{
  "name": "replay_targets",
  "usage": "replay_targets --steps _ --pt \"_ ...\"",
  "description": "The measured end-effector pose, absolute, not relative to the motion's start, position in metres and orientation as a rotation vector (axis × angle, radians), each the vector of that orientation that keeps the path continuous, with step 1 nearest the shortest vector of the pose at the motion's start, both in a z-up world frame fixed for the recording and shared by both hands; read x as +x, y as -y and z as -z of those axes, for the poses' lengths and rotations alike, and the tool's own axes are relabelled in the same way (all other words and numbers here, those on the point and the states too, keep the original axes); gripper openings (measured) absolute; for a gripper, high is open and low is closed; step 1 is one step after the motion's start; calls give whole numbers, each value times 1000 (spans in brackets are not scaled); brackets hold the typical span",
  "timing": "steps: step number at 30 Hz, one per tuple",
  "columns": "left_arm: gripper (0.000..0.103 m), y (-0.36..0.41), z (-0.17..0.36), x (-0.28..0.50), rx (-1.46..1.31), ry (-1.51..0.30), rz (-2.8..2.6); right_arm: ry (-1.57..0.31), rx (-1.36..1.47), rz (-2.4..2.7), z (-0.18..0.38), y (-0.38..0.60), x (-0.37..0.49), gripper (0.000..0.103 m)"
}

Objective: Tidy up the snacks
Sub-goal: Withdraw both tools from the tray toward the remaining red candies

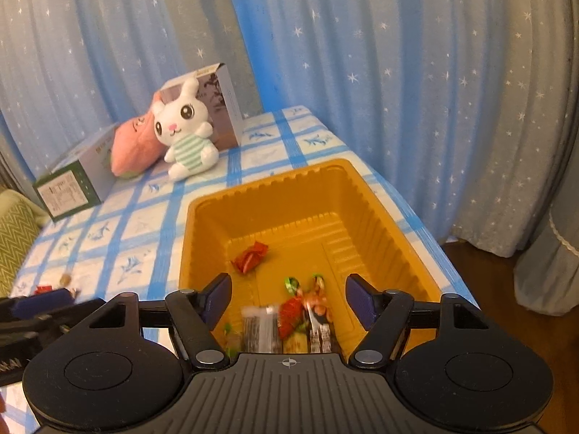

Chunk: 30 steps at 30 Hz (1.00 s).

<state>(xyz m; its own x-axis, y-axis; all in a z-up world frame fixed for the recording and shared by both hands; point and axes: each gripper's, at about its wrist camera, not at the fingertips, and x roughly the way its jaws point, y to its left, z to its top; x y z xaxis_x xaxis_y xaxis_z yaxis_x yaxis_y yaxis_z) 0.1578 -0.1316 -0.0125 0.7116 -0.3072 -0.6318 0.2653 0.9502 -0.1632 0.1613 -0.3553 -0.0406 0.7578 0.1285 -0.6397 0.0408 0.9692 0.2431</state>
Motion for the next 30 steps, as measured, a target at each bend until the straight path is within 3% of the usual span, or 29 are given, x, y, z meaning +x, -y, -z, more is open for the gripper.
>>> replay_targets --steps 11,30 --pt "83 93 3 121 -80 -708 238 -755 230 -57 36 319 120 70" --pt "86 -6 -20 65 -95 -690 82 -743 102 -277 23 196 82 70"
